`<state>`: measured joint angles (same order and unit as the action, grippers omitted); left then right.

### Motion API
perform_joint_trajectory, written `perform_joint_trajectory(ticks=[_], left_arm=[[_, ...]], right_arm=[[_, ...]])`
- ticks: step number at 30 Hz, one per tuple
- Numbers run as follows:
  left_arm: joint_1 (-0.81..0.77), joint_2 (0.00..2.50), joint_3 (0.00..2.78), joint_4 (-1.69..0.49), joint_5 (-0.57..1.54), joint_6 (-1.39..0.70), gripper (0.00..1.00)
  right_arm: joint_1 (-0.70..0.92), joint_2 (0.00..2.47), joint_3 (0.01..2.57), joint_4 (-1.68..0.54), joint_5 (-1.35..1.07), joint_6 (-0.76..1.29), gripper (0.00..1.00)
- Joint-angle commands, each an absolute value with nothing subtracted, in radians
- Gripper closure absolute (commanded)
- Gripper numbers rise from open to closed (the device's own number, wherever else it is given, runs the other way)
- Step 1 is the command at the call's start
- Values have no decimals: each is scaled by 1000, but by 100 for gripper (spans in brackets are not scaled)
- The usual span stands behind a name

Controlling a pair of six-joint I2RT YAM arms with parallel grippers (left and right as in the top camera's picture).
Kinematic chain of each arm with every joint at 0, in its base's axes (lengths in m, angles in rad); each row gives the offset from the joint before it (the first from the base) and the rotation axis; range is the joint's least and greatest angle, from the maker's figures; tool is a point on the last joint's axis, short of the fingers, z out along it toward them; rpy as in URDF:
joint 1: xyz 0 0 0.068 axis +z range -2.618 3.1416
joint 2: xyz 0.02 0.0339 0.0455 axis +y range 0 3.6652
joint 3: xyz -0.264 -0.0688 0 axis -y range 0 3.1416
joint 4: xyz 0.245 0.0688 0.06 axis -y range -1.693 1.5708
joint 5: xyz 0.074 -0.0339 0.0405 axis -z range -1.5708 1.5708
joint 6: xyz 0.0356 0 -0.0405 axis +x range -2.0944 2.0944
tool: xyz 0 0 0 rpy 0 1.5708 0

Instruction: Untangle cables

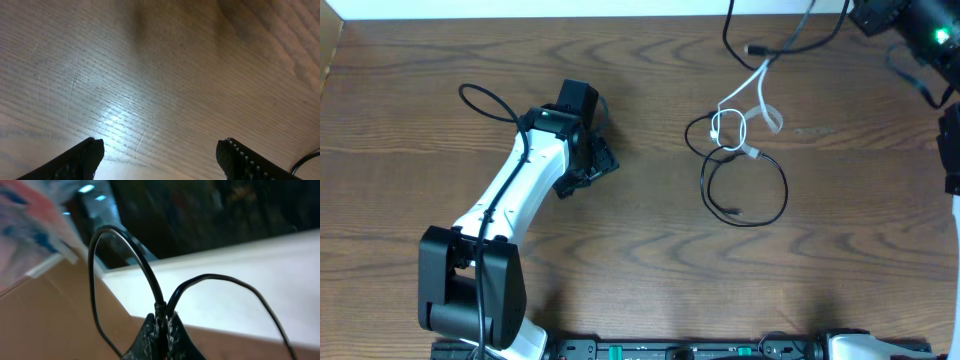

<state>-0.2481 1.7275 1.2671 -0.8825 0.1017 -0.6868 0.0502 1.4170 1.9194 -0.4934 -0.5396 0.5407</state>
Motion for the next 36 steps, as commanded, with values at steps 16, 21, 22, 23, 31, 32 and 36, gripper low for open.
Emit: perform_joint_trajectory(ticks=[16,21,22,23,31,32,36], left_arm=[[-249,1734,1264,-892,96,-647,22],[-249,1734,1264,-866,416,-269,22],[-249,1734,1264,-865,479,-200,22],[-249,1734,1264,-871,586,-89,22],[-293,1734,1264,-728,826,160,2],[-294,1734,1264,-675,827,158,2],[-297,1734,1264,-465,827,-78,2]], right_arm=[[145,1545,1922,-685,-548,598,99],[177,1545,1922,-701,-495,597,99],[177,1545,1922,-709,-490,597,99],[178,1545,1922,-729,-477,597,99],[178,1545,1922,-805,-454,552,99],[178,1545,1922,-805,-454,552,99],[178,1545,1922,-809,-456,553,99]])
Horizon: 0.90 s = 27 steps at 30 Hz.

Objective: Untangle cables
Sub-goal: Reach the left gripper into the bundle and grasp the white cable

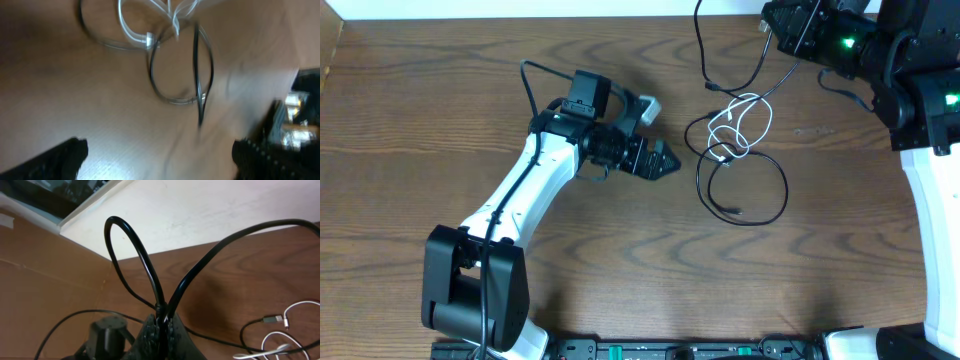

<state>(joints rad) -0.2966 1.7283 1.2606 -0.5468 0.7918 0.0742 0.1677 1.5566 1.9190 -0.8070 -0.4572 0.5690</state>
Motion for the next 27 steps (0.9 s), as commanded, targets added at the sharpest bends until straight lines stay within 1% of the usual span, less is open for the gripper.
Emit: perform_joint_trajectory(ticks=[1,2,4,9,11,12,15,20,22,23,25,27], left_arm=[[-302,1734,1264,-421,827,-145,2],[-311,1734,1264,-368,827,-203,2],[-339,1734,1264,-300,827,-208,2],[-422,1734,1264,-167,814,-207,2],[-466,1734,1264,-120,710,-208,2],[-493,1734,1264,-109,617,-208,2],[-543,1736,1264,-86,496,-208,2],[-582,1753,1264,-23,389,-208,2],[-581,1759,1264,-6,381,-208,2],[-582,1760,1264,-4,381,-208,5],[-584,1761,1264,-2,381,-208,24],[-587,1761,1264,-2,381,-208,36]], right_arm=[[178,1545,1922,-809,-460,553,99],[178,1545,1922,-808,-469,562,99],[178,1545,1922,-805,-471,596,99],[178,1545,1922,-798,-472,610,99],[178,1545,1922,-797,-489,622,99],[178,1545,1922,-797,-500,633,99],[178,1545,1922,-797,-523,635,99],[178,1545,1922,-805,-538,635,99],[178,1545,1922,-810,-538,635,99],[178,1545,1922,-812,-538,635,99],[178,1545,1922,-812,-538,634,99],[178,1545,1922,-812,-538,633,99]])
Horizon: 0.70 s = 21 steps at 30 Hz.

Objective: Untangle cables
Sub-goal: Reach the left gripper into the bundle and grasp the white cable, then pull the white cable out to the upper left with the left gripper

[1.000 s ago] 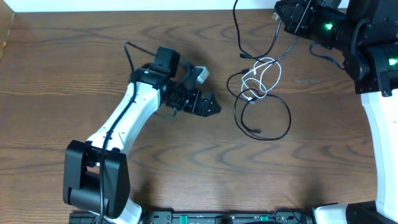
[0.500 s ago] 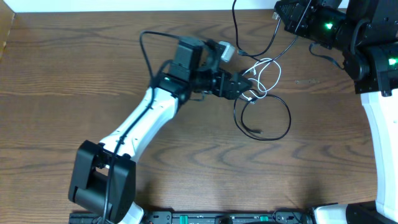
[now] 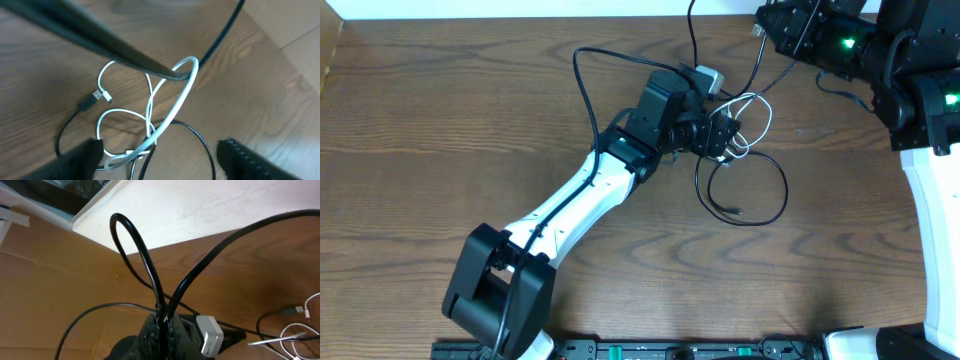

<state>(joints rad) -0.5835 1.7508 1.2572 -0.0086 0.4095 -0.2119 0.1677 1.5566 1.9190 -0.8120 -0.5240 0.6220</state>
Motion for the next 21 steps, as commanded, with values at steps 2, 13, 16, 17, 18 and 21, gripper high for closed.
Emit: perform_joint_trajectory(ticks=[2,13,16,17,18,21], left_arm=[[-587,1761,1264,-2,382,-208,54],[-542,1685,1264,-78,490,-369,93],[-496,1620,1264,-184,490,-403,93],[-474,1584,1264,-231,490,-403,92],[-453,1548,1264,-266,490,-403,93],[-405,1439,1264,-297,516,-406,93]], right_arm=[[178,1545,1922,-813,-538,631,99],[134,1545,1874,-965,-34,567,99],[67,1545,1811,-960,58,568,99],[36,1545,1782,-951,61,569,99],[3,1545,1753,-948,61,575,99],[-58,1545,1651,-921,14,582,99]])
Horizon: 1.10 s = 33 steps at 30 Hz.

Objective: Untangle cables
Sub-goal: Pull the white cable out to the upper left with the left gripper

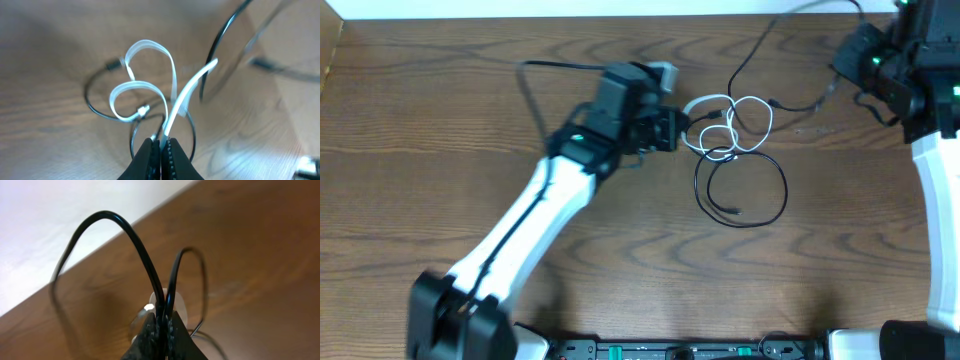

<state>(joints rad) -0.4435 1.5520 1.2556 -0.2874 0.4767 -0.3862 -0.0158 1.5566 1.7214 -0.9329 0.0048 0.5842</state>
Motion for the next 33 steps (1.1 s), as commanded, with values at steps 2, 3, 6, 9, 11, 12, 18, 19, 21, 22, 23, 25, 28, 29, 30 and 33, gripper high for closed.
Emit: perform_joint_trajectory(ticks=[2,3,6,9,11,12,18,19,21,22,23,25,28,29,30,33], left_arm=[[-390,1370,1264,-277,559,-406,93],[-388,1333,1264,-267,568,-406,92],[-381,1232,1264,-264,565,-405,92],[-355,1148,1264,-273,565,-406,93],[-328,1099,1264,-281,565,-406,93],[-302,1068,1264,-286,565,-406,92],[-83,941,1264,-332,545,-454,92],[-45,930,1264,-345,516,-498,93],[69,907,1264,-393,440,-601,93],[110,904,1264,-410,431,-630,93],[151,904,1264,-423,433,-658,93],[227,909,1264,-449,432,-715,93],[316,921,1264,-455,433,-797,92],[354,923,1264,-455,443,-892,93],[379,926,1264,-447,471,-959,93],[410,929,1264,-352,581,-997,93]], right_arm=[[-67,1545,1575,-885,-16,581,99],[-65,1545,1531,-864,-18,578,99],[-64,1545,1405,-802,-18,579,99],[-64,1545,1304,-747,-19,580,99],[-64,1545,1253,-717,-19,580,99],[-64,1545,1219,-697,-19,580,99],[-64,1545,1093,-621,-36,590,99],[-65,1545,1081,-616,-36,590,99],[-65,1545,1056,-606,-25,590,99],[-65,1545,1050,-601,-25,590,99],[-64,1545,1039,-590,-25,591,99],[-64,1545,1026,-578,-25,594,99],[-64,1545,1009,-575,-26,635,99],[-64,1545,1002,-572,-25,657,99],[-64,1545,997,-571,-27,668,99],[-63,1545,981,-555,-52,693,99]])
